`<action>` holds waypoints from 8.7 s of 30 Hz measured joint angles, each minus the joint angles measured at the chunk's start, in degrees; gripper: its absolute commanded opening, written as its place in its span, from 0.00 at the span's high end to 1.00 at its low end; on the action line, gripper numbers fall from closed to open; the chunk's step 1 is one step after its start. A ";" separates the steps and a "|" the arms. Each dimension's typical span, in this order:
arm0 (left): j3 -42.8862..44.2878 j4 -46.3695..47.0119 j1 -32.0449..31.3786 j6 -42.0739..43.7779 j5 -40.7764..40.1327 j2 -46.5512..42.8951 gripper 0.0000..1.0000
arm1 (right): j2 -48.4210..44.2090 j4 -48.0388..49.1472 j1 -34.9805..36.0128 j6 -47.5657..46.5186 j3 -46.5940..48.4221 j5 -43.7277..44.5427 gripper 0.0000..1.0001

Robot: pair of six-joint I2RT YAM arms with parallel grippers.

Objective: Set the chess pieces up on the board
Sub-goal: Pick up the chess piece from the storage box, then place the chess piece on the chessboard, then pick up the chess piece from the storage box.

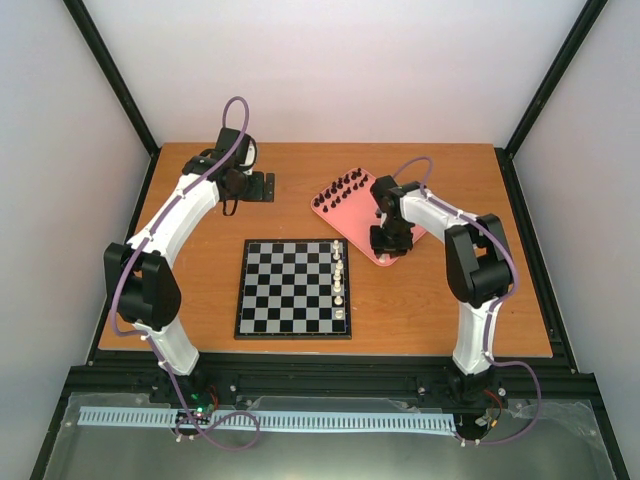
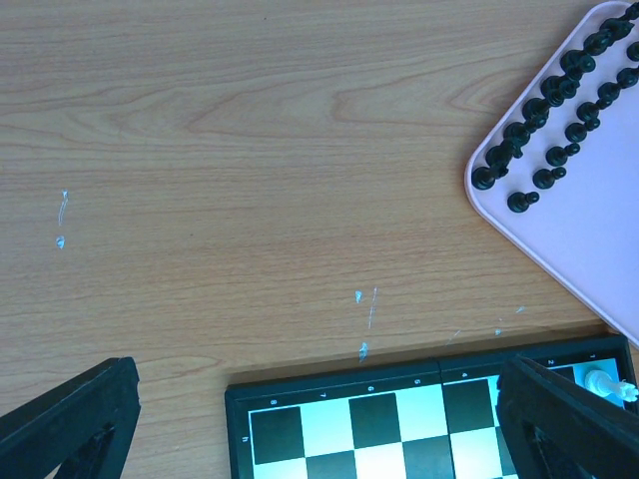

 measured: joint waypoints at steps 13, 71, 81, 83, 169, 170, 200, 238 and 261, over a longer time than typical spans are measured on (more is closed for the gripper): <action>-0.02 0.00 -0.02 0.00 -0.20 0.00 0.00 | 1.86 0.28 0.00 -0.74 0.00 0.57 0.71; -3.89 1.38 -0.02 -0.04 -2.05 -0.09 0.00 | -20.87 -0.37 41.24 20.04 -18.21 3.04 0.92; -5.14 1.90 -0.02 -0.11 -2.05 -2.58 0.00 | -16.90 2.93 41.27 20.02 -17.99 5.60 0.92; -5.14 1.95 -0.02 -0.09 -2.10 -2.67 0.00 | -16.35 3.28 41.27 19.85 -17.70 5.86 0.92; -2.54 -0.09 -0.02 0.46 -1.55 -2.80 0.00 | -2.82 -12.04 -0.46 3.26 24.55 9.57 0.47; -2.56 -0.09 -0.02 0.48 -1.49 -2.91 0.00 | -0.66 -11.19 -1.77 3.30 24.87 9.29 0.49; -5.25 -0.07 0.00 0.48 -1.44 -6.29 0.00 | 17.88 -5.55 -12.92 4.37 29.81 11.06 0.53; -5.27 -0.02 -0.02 0.48 -1.44 -5.14 0.00 | 22.71 -2.73 -13.81 4.39 33.51 9.38 0.93; -5.27 -0.04 -0.02 0.48 -1.97 -4.66 0.00 | 16.68 -5.68 -12.66 -0.15 40.39 7.78 0.97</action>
